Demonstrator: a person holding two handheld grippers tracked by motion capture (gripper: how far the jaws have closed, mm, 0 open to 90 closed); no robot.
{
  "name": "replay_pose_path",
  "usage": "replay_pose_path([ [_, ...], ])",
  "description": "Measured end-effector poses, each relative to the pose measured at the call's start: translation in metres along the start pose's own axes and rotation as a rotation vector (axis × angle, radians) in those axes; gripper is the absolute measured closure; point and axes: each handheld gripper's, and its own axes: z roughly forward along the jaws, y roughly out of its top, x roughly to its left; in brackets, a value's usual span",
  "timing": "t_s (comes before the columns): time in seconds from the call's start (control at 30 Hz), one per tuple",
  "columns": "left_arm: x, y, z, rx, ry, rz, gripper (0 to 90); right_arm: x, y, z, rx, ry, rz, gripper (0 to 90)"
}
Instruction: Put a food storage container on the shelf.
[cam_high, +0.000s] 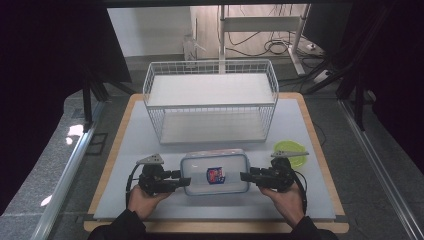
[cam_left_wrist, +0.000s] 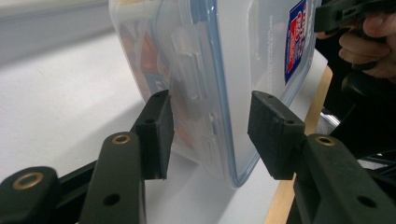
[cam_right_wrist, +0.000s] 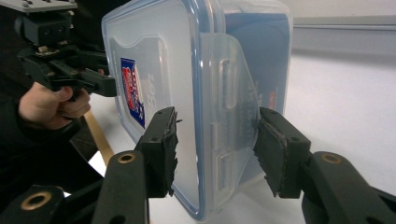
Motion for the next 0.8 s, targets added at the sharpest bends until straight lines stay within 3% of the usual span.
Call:
replay_pose_path([
  [0.1, 0.001, 0.004, -0.005, -0.024, -0.008, -0.008, 52.7, 0.001, 0.003, 0.0, -0.01, 0.01, -0.007, 51.4],
  [0.67, 0.0, 0.035, -0.029, -0.079, 0.018, 0.042, 52.7, 0.017, 0.041, -0.005, -0.05, 0.013, -0.1, 51.5],
  [0.8, -0.001, 0.051, -0.036, -0.087, 0.027, 0.05, 52.7, 0.02, 0.056, -0.007, -0.067, 0.02, -0.114, 51.5],
])
